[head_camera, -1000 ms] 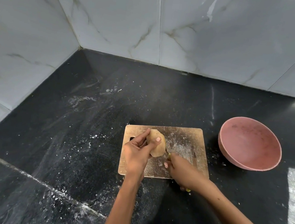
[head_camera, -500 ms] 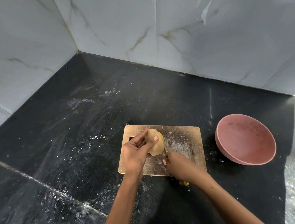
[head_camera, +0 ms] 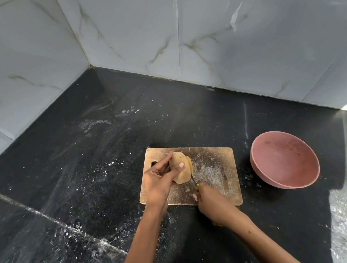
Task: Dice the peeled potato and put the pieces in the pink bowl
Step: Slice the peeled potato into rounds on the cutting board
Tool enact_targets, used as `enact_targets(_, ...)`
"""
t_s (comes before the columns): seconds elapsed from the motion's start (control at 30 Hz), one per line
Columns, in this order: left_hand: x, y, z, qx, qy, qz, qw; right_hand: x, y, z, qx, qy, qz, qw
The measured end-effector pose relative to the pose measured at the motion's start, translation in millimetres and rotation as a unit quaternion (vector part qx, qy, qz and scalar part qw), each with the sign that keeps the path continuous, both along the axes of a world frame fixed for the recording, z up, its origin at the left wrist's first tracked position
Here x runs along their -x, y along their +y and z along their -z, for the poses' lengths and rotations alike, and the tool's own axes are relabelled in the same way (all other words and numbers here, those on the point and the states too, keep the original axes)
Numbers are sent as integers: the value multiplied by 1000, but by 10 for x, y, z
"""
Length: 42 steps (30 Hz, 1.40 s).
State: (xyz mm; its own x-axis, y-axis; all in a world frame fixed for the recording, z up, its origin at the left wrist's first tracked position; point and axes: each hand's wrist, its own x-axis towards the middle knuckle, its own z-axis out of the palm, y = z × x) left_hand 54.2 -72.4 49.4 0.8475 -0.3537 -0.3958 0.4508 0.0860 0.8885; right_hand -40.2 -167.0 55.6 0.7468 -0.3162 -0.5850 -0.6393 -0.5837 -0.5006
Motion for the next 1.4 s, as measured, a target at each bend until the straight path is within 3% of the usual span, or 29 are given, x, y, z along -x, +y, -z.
enact_targets(0.3, -31, 180, 132, 32, -7, 3, 999, 244, -69, 25, -23, 17, 9, 1000)
enact_targets(0.57, -61, 322, 217, -28, -136, 56, 989, 265, -176, -284, -47, -116, 67, 990)
enact_targets(0.83, -107, 123, 96, -37, -85, 39, 995, -45, -55, -238, -16, -204, 86, 975)
enact_targets(1.13, -96, -33, 48, -31, -15, -16, 999, -100, -66, -163, 35, -204, 79, 975)
enact_targets(1.4, -103, -36, 56, -26, -2, -19, 999, -83, -3, -97, 24, -187, 83, 979)
